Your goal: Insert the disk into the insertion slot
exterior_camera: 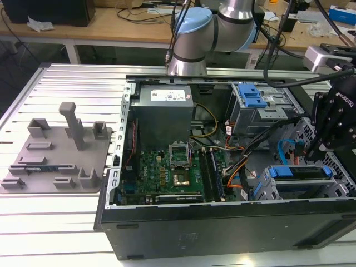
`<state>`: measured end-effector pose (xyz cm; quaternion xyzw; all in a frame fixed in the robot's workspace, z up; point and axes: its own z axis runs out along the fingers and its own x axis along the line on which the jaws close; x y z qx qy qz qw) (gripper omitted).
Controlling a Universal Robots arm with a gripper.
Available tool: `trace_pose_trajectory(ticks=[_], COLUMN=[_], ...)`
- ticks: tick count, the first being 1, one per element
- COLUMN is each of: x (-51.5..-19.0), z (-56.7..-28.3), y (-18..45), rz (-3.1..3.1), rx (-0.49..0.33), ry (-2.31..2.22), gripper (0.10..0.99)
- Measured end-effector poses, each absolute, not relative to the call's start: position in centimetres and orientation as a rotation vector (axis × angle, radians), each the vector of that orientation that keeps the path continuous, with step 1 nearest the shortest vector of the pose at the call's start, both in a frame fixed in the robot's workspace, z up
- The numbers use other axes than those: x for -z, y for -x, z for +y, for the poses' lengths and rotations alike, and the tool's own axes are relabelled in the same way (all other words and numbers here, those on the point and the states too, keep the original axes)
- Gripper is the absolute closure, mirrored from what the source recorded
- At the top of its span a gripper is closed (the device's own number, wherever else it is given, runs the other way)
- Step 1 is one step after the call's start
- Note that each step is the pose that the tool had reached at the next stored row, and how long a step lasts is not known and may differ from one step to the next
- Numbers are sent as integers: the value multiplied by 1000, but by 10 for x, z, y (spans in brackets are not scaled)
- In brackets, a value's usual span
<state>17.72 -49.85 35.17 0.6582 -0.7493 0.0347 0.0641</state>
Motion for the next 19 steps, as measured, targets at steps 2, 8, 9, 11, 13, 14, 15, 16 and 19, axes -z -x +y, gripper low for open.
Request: trace_pose_trajectory(ticks=[2, 8, 9, 11, 13, 14, 15, 16, 19], x=[-351, -351, -351, -351, -351, -351, -351, -351, -350], z=[-500, -500, -501, -501, -502, -503, -503, -503, -504], y=[-177, -176, -176, -176, -176, -176, -176, -176, -176], rz=[-2276, -2277, -2276, -2276, -2276, -2276, -2277, -2277, -2280], rx=[-127, -131, -131, -131, -131, -131, -131, -131, -131], ry=[-1996, -1996, -1996, -1996, -1996, -1996, -1996, -1996, -1992], gripper=[918, 918, 918, 918, 918, 918, 918, 918, 918])
